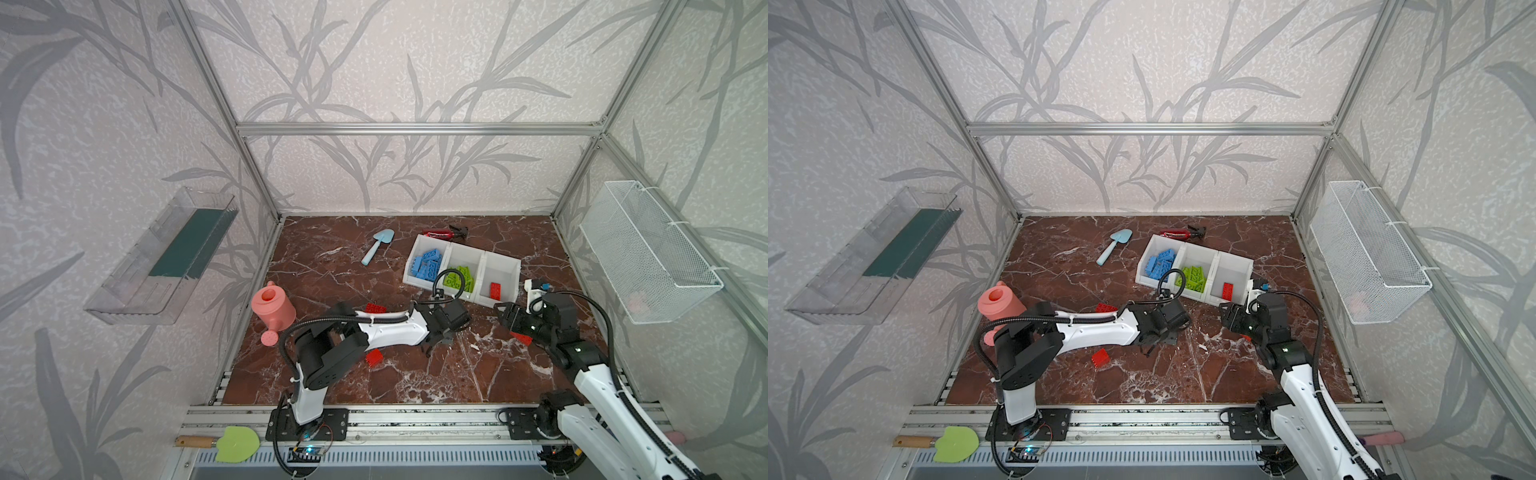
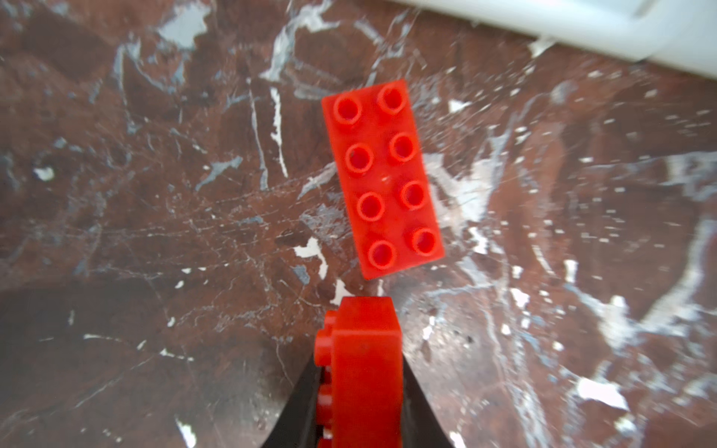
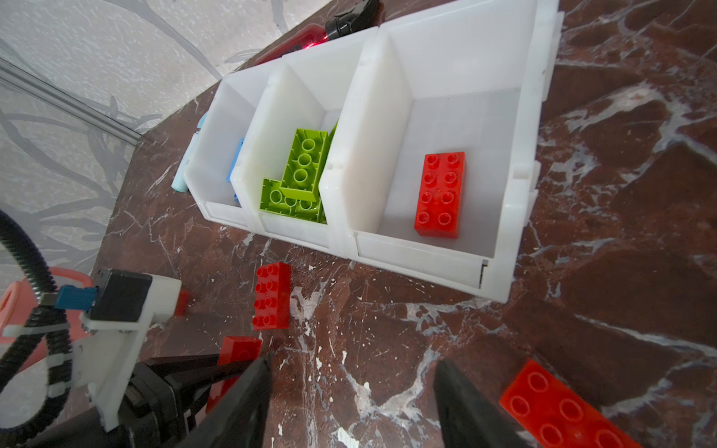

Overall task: Sort the legos into containers by color
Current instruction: 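Grasp the red brick with the left gripper and lift it, then carry the red brick with the left gripper into the red-brick compartment and release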

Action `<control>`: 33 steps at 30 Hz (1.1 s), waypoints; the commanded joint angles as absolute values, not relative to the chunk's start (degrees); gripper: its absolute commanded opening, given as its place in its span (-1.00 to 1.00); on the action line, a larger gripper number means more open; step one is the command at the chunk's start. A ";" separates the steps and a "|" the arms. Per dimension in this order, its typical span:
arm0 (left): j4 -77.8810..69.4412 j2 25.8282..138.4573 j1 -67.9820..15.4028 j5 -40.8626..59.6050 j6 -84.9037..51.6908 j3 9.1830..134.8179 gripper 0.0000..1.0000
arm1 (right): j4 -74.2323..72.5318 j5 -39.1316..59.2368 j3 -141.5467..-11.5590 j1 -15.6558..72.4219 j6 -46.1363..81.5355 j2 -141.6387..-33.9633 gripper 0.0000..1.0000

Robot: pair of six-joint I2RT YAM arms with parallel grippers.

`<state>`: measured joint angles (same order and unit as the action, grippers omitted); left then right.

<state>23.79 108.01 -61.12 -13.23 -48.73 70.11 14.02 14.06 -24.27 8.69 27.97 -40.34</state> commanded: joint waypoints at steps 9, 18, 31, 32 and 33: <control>28.42 106.42 -60.96 -13.00 -35.85 84.97 -0.47 | 20.28 15.37 -21.28 9.01 27.99 -26.65 0.35; 29.27 115.46 -57.78 -5.25 -30.25 101.61 -0.47 | 24.20 15.29 -19.36 8.96 28.28 -18.71 0.34; 38.61 135.40 -55.23 4.90 -28.47 131.90 -0.46 | 22.68 15.07 -17.68 9.14 28.13 -19.32 0.33; 38.93 136.97 -54.83 6.41 -28.76 134.06 -0.47 | 22.52 15.07 -17.49 9.15 28.04 -19.34 0.33; 39.18 138.23 -54.49 7.82 -29.07 135.58 -0.47 | 22.45 14.97 -17.28 9.14 28.11 -19.26 0.33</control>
